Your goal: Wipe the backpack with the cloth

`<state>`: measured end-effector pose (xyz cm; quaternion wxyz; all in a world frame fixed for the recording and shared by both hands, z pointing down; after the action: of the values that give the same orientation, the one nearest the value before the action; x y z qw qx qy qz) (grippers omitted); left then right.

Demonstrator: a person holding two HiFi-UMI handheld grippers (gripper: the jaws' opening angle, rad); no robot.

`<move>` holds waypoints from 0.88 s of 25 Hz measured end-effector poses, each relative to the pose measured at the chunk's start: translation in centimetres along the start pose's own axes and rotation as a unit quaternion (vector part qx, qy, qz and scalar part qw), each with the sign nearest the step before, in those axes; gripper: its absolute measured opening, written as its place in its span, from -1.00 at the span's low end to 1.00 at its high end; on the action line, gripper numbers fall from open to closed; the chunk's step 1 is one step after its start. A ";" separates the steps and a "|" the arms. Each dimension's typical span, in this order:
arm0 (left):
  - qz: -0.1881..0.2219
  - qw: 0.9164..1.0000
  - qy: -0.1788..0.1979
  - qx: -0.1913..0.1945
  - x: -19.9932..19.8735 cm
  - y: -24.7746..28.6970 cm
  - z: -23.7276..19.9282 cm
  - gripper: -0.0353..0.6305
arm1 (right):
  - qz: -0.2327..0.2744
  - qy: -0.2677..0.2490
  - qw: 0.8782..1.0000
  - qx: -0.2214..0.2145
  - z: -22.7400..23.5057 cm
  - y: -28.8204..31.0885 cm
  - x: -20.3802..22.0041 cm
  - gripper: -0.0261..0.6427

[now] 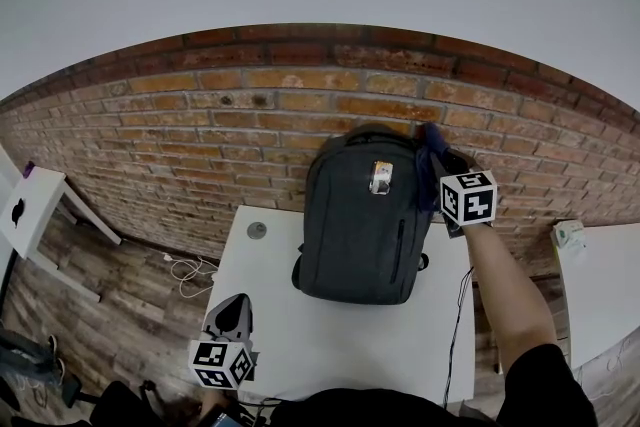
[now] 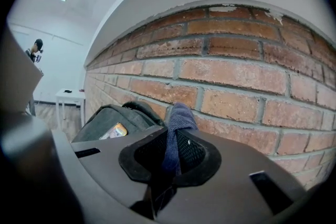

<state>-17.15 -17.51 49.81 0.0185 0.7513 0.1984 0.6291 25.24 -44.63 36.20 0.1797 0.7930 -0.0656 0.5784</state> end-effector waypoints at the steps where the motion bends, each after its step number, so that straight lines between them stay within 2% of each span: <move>1: -0.001 1.000 0.000 0.002 0.1 0.0 0.1 -0.90 | 0.004 -0.001 1.000 0.005 -0.1 -0.2 0.1 -0.82; 7: 0.001 1.000 0.004 0.002 -0.1 -0.2 0.3 -0.90 | 0.007 0.015 0.999 0.027 0.4 -1.0 1.3 -0.82; 22: 0.003 1.000 0.001 0.006 -0.1 -0.5 0.6 -0.90 | -0.031 0.056 0.996 0.056 0.0 -3.0 6.6 -0.82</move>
<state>-16.70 -16.96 49.44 0.0117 0.7514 0.1999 0.6288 28.26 -41.15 41.79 0.1559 0.7701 0.0016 0.6186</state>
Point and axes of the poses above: the fingertips, and each gripper's own axes: y forward along the fingers, z to its right, x out of its underside, the point moved 6 cm from there along -y, backward along the fingers, and after that the axes turned 4 degrees about -y, right-handed, at the moved point
